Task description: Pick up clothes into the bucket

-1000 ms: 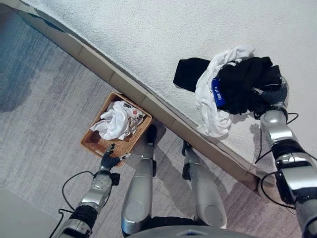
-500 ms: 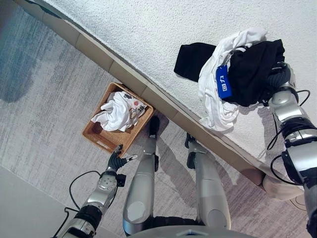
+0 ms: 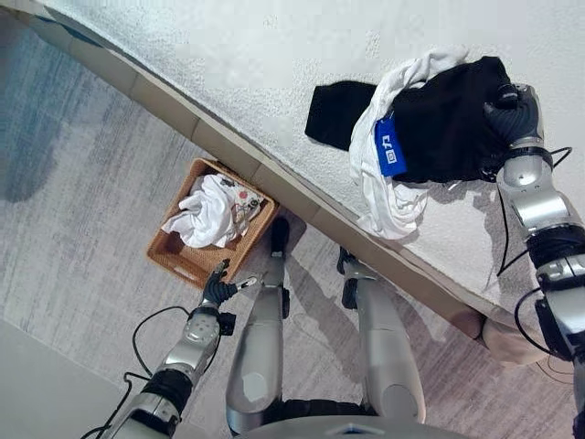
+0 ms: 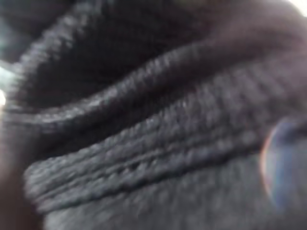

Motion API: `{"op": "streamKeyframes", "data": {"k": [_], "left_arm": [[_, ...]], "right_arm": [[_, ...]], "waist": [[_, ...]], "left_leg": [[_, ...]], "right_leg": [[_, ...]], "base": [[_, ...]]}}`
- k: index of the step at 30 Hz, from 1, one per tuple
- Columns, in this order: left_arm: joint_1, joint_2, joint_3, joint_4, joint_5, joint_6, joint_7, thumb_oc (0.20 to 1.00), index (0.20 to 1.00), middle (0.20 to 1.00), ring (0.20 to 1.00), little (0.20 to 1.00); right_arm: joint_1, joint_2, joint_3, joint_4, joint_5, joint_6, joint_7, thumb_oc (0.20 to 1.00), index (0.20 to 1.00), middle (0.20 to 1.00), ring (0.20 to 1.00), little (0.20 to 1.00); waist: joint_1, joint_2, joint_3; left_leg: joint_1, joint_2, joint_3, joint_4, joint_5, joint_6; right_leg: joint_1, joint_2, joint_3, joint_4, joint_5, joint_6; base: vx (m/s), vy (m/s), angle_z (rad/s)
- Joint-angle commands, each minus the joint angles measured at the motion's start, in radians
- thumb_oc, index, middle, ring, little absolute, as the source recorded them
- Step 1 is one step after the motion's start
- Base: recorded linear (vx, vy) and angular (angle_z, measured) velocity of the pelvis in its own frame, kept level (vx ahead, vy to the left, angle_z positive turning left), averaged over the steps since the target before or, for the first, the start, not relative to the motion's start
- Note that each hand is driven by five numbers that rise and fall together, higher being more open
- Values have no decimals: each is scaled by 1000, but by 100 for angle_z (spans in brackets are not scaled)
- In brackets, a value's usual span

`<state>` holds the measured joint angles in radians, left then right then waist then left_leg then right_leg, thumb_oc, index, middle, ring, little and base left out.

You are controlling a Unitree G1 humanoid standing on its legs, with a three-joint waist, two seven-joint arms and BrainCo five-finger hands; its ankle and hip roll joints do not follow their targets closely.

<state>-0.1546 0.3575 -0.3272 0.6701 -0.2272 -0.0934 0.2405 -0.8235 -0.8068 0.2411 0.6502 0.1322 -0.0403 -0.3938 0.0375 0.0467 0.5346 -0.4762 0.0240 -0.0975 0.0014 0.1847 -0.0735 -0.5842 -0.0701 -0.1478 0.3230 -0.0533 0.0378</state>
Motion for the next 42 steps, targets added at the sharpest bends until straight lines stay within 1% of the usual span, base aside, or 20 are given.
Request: {"op": "streamKeyframes", "data": {"k": [1, 3, 4, 6, 8, 10, 13, 14, 15, 19, 20, 21, 22, 25, 31, 32, 33, 34, 37, 42], "left_arm": [[20, 6, 23, 11, 34, 3, 15, 1000, 1000, 1000, 1000, 1000], [29, 18, 42, -3, 34, 0, 21, 1000, 1000, 1000, 1000, 1000], [28, 19, 42, -4, 34, 0, 21, 1000, 1000, 1000, 1000, 1000], [27, 26, 76, -36, -2, -10, 23, 1000, 1000, 1000, 1000, 1000], [22, 34, 84, -52, -5, -13, 25, 1000, 1000, 1000, 1000, 1000], [12, 49, 98, -101, -10, -17, 29, 1000, 1000, 1000, 1000, 1000], [4, 76, 125, -209, -49, -35, 12, 1000, 1000, 1000, 1000, 1000], [-3, 97, 137, -284, -72, -49, -14, 1000, 1000, 1000, 1000, 1000], [-2, 98, 137, -285, -72, -48, -14, 1000, 1000, 1000, 1000, 1000], [-28, 127, 117, -425, -100, -56, -62, 1000, 1000, 1000, 1000, 1000], [-39, 136, 102, -452, -106, -59, -79, 1000, 1000, 1000, 1000, 1000], [-66, 154, 75, -514, -120, -57, -109, 1000, 1000, 1000, 1000, 1000], [-64, 154, 75, -515, -120, -56, -109, 1000, 1000, 1000, 1000, 1000], [-130, 188, 17, -573, -103, -47, -142, 1000, 1000, 1000, 1000, 1000], [-272, 193, -95, -588, -92, -26, -168, 1000, 1000, 1000, 1000, 1000], [-290, 188, -110, -582, -93, -23, -172, 1000, 1000, 1000, 1000, 1000], [-290, 188, -110, -582, -93, -23, -172, 1000, 1000, 1000, 1000, 1000], [-329, 182, -140, -574, -88, -16, -174, 1000, 1000, 1000, 1000, 1000], [-360, 166, -170, -559, -92, -6, -182, 1000, 1000, 1000, 1000, 1000], [-422, 120, -236, -488, -103, 15, -193, 1000, 1000, 1000, 1000, 1000]], "right_arm": [[-27, -110, -90, -130, -11, -74, -115, 200, 200, 200, 200, 200], [-5, -139, -143, -200, -55, -77, -156, 200, 200, 200, 200, 200], [-3, -139, -145, -202, -55, -76, -156, 200, 200, 200, 200, 200], [38, -158, -204, -274, -65, -83, -173, 200, 200, 200, 200, 200], [51, -164, -220, -285, -65, -88, -175, 200, 200, 200, 200, 200], [85, -153, -253, -341, -68, -90, -177, 200, 200, 200, 200, 200], [132, -160, -282, -394, -60, -96, -134, 200, 200, 200, 200, 200], [165, -174, -291, -417, -48, -102, -94, 200, 200, 200, 200, 200], [168, -174, -293, -419, -48, -101, -94, 200, 200, 200, 200, 200], [206, -167, -281, -458, -9, -110, -24, 200, 200, 200, 200, 200], [205, -169, -266, -464, -2, -110, 0, 200, 200, 200, 200, 200], [197, -169, -230, -473, 21, -108, 45, 200, 200, 200, 200, 200], [195, -170, -228, -472, 21, -108, 45, 200, 200, 200, 200, 200], [150, -178, -147, -477, 39, -94, 109, 200, 200, 200, 200, 200], [23, -188, 44, -481, 45, -58, 207, 200, 200, 200, 200, 200], [-5, -187, 77, -473, 40, -51, 217, 200, 200, 200, 200, 200], [-6, -187, 78, -473, 40, -51, 217, 200, 200, 200, 200, 200], [-56, -182, 142, -446, 29, -36, 235, 200, 200, 200, 200, 200], [-108, -181, 213, -433, 25, -25, 267, 200, 200, 200, 200, 200], [-117, -133, 255, -469, 75, -26, 305, 200, 200, 200, 200, 200]], "waist": [[-33, -58, -22], [-35, -69, -53], [-35, -70, -53], [-40, -80, -92], [-40, -85, -104], [-43, -91, -130], [-50, -98, -171], [-57, -96, -208], [-57, -97, -208], [-72, -94, -275], [-76, -93, -291], [-83, -95, -328], [-83, -95, -328], [-91, -99, -376], [-101, -113, -460], [-102, -113, -468], [-102, -113, -468], [-101, -117, -486], [-103, -119, -504], [-108, -119, -525]], "left_leg": [[62, -38, 16, 31, -64, 22], [94, -41, 16, 31, -79, 23], [91, -42, 16, 31, -74, 24], [130, -41, 18, 32, -91, 26], [140, -44, 17, 31, -89, 26], [167, -44, 18, 28, -95, 26], [210, -44, 18, 25, -107, 27], [246, -45, 19, 21, -120, 28], [244, -46, 19, 20, -115, 28], [312, -50, 23, 3, -128, 33], [328, -50, 26, -2, -132, 33], [355, -50, 30, -9, -139, 34], [358, -50, 30, -11, -139, 34], [396, -45, 40, -20, -149, 34], [461, -34, 64, -38, -166, 34], [471, -33, 68, -40, -169, 34], [472, -33, 68, -40, -169, 34], [487, -31, 75, -44, -173, 34], [509, -28, 81, -51, -176, 33], [529, -26, 78, -59, -177, 35]], "right_leg": [[145, -15, 4, -215, 142, 72], [182, -16, 5, -224, 140, 74], [181, -17, 5, -227, 145, 74], [223, -16, 8, -233, 138, 74], [238, -17, 7, -238, 140, 73], [268, -19, 7, -241, 134, 71], [309, -19, 6, -242, 121, 70], [340, -20, 11, -237, 102, 69], [339, -21, 11, -240, 107, 69], [399, -22, 14, -237, 84, 68], [411, -21, 16, -238, 80, 68], [438, -18, 20, -244, 76, 68], [440, -18, 20, -245, 75, 68], [479, -16, 26, -264, 76, 71], [545, -7, 37, -310, 84, 76], [555, -6, 41, -315, 85, 76], [555, -6, 41, -316, 85, 76], [572, -4, 46, -325, 86, 77], [593, -3, 49, -334, 86, 77], [616, -4, 46, -335, 83, 78]], "base": [[0, 0, 0], [0, 0, 0], [17, 12, 3], [42, 16, 3], [23, 7, 0], [61, 15, 1], [84, 12, 2], [90, 21, -2], [120, 31, -5], [95, 25, 1], [128, 24, -4], [110, 14, -3], [109, 8, -2], [84, 2, -1], [90, -5, -14], [45, 2, -11], [60, 11, -11], [58, 10, -12], [59, 11, -11], [35, 8, 0]]}}
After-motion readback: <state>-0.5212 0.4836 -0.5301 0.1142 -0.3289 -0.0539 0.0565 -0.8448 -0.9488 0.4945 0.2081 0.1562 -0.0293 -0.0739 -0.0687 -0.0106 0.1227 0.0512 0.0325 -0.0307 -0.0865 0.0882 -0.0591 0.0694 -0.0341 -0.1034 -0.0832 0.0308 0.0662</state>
